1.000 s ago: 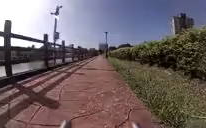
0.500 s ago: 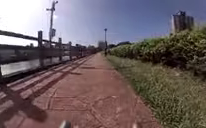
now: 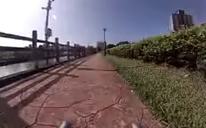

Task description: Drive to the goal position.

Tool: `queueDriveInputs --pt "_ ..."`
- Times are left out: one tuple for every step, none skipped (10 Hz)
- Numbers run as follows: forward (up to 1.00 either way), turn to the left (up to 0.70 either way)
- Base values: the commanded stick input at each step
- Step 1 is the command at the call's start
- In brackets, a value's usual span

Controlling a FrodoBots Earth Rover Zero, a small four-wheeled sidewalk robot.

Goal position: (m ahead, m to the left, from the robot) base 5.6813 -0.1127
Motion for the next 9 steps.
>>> queueDriveInputs --pt "0.50 0.00" --pt "0.50 0.00" --pt "0.50 0.00" --pt "0.50 0.00" --pt "0.50 0.00" --pt "0.50 0.00" --pt "0.50 0.00" --pt "0.50 0.00" --pt "0.50 0.00"
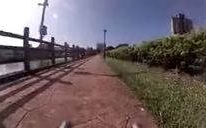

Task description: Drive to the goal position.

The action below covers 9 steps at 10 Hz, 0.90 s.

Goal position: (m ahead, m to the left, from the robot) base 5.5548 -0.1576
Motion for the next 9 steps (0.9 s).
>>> queueDriveInputs --pt "0.50 0.00" --pt "0.50 0.00" --pt "0.50 0.00" --pt "0.50 0.00" --pt "0.50 0.00" --pt "0.50 0.01" --pt "0.50 0.06" --pt "0.50 0.01" --pt "0.50 0.50"
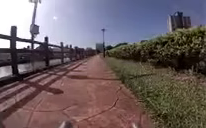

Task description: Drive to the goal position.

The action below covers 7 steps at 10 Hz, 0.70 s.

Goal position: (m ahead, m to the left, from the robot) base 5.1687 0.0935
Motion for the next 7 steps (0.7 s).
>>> queueDriveInputs --pt "0.50 0.50" --pt "0.50 0.50" --pt "0.50 0.50" --pt "0.50 0.30" --pt "0.50 0.21" --pt "0.50 0.14" --pt "0.50 0.00"
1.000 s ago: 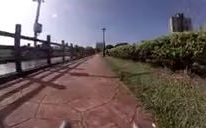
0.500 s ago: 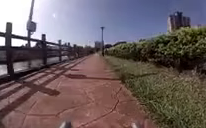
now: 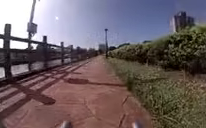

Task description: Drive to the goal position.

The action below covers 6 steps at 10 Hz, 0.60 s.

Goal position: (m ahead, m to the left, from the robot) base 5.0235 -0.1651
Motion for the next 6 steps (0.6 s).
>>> queueDriveInputs --pt "0.50 0.03" --pt "0.50 0.11" --pt "0.50 0.03" --pt "0.50 0.00" --pt "0.50 0.00" --pt "0.50 0.00"
